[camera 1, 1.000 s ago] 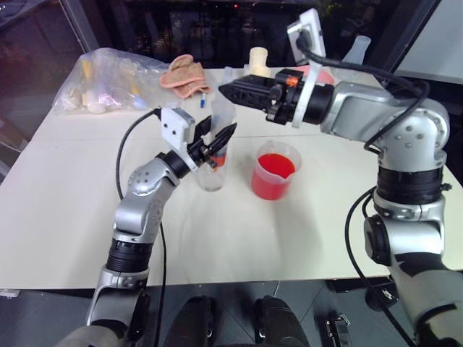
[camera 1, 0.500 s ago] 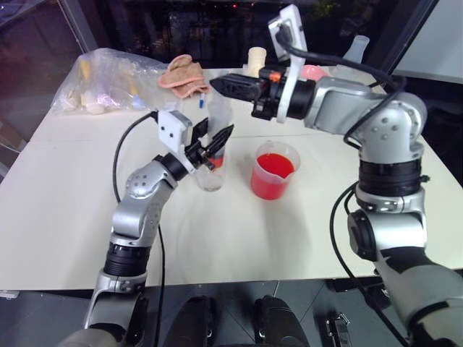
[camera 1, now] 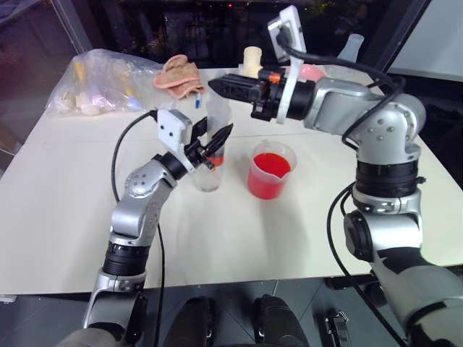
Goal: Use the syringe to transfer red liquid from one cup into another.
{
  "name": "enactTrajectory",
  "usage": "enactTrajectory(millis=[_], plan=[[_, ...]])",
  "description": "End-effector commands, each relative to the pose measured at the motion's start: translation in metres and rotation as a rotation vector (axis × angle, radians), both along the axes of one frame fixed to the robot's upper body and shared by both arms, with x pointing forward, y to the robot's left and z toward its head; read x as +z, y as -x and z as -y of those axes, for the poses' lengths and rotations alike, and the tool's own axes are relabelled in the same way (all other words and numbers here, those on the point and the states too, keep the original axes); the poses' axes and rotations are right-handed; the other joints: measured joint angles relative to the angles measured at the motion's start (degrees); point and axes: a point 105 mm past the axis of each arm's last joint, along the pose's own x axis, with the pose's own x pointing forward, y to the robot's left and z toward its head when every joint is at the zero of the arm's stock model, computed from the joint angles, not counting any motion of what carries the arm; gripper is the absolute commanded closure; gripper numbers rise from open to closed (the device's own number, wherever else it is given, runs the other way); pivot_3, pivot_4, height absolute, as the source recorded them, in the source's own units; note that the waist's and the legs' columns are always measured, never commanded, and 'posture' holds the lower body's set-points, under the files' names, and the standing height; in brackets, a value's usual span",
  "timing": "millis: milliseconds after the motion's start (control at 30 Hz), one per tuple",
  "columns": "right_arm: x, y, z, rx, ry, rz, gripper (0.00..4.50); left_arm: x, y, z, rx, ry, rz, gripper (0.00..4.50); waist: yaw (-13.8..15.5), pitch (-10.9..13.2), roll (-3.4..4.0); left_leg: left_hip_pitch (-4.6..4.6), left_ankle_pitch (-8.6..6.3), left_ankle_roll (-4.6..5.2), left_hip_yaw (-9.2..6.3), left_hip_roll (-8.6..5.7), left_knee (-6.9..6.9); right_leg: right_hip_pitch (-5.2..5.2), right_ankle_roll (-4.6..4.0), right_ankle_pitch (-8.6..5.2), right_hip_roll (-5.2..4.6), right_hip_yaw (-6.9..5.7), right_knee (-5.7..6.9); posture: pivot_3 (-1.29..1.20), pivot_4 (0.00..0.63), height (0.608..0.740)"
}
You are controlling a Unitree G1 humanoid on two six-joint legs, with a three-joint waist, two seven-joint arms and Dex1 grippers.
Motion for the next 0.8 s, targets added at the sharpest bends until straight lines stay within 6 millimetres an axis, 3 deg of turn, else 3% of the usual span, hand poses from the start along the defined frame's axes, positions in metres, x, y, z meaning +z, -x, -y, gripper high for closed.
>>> enactTrajectory(millis=[33,800], plan=[[-0.008,0.02,-0.016,0.118,0.024,-0.016,4.43,0.032,0.005,-0.003,0.023,0.026,0.118,2.95,0.0,0.0,0.0,0.0,0.0,0.0,0.0,0.0,0.0,0.0,0.0,0.0,0.0,0.0,0.0,0.0,0.15,0.74],[-0.016,0.036,-0.026,0.197,0.032,-0.057,4.43,0.039,0.001,-0.014,0.095,0.053,0.16,2.95,0.0,0.0,0.01,0.0,0.01,-0.01,0.0,0.0,-0.01,-0.01,0.0,0.0,0.0,0.0,0.01,0.0,0.15,0.74]])
